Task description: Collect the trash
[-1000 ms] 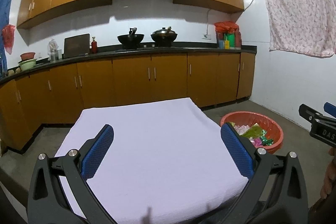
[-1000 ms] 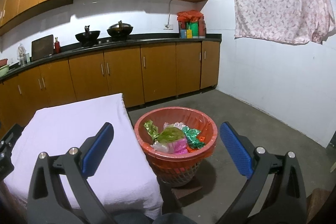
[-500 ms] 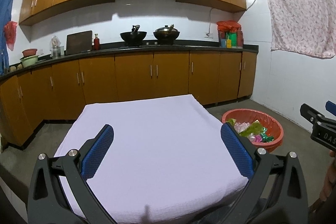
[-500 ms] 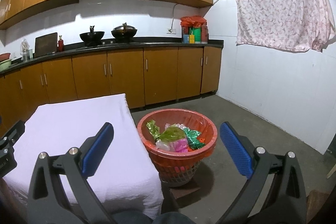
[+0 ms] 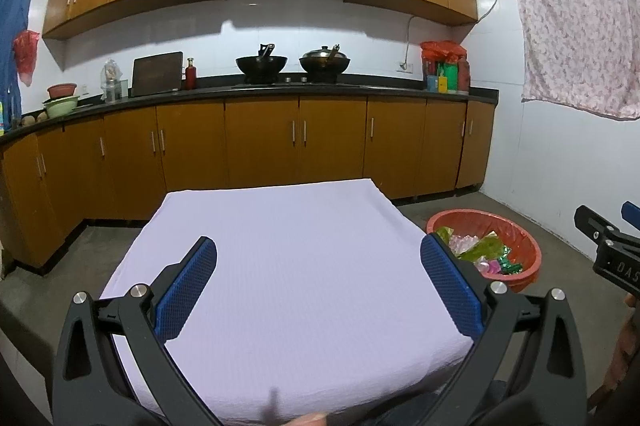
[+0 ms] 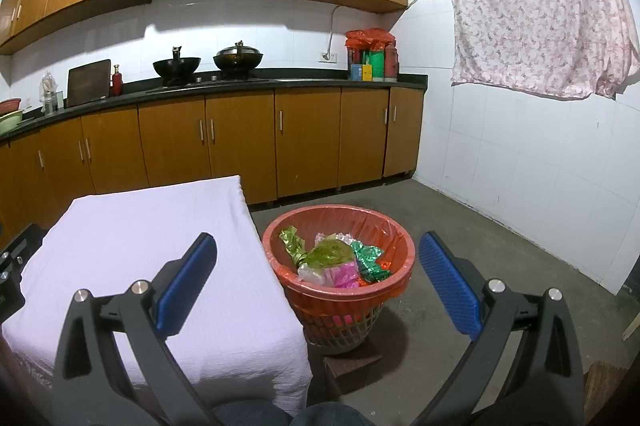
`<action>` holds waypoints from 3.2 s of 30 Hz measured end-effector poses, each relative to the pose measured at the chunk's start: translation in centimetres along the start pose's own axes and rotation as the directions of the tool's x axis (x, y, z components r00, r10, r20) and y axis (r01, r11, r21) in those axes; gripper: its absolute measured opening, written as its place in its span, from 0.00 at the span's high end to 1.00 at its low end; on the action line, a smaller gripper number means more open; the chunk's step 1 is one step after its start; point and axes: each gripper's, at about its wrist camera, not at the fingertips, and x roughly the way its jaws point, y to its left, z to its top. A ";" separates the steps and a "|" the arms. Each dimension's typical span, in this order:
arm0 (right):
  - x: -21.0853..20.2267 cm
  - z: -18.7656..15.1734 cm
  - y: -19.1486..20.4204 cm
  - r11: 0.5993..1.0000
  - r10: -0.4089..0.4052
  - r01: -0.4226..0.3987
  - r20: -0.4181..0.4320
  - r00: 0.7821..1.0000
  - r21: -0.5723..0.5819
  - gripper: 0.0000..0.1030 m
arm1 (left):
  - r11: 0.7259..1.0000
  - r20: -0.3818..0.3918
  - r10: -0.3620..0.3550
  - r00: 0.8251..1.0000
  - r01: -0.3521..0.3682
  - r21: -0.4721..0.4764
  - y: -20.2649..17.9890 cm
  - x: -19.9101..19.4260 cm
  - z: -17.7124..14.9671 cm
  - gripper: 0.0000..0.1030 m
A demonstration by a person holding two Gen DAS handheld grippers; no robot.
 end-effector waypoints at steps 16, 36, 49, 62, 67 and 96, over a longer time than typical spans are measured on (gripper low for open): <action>0.1 0.0 -0.1 1.000 0.004 -0.004 -0.002 1.000 0.003 0.04 | 1.000 0.002 0.000 1.000 0.000 0.007 -0.1 -0.1 0.2 0.02; 0.1 0.1 -0.2 1.000 0.005 -0.005 -0.001 1.000 0.006 0.04 | 1.000 -0.003 -0.008 1.000 0.008 0.019 -0.8 -0.4 0.4 0.02; 0.1 0.2 -0.3 1.000 0.004 -0.004 0.000 1.000 0.012 0.04 | 1.000 -0.003 -0.009 1.000 0.009 0.021 -1.1 -0.5 0.4 0.02; 0.0 0.0 -0.2 1.000 0.003 -0.003 -0.003 1.000 0.017 0.04 | 1.000 -0.013 -0.011 1.000 0.011 0.014 -1.1 -0.2 0.4 0.02; 0.0 0.0 -0.2 1.000 0.003 -0.003 -0.004 1.000 0.017 0.04 | 1.000 -0.015 -0.011 1.000 0.011 0.013 -1.1 -0.3 0.4 0.02; -0.1 -0.1 -0.2 1.000 0.002 -0.002 -0.005 1.000 0.021 0.04 | 1.000 -0.024 -0.004 1.000 0.004 0.015 -0.7 0.0 -0.3 0.02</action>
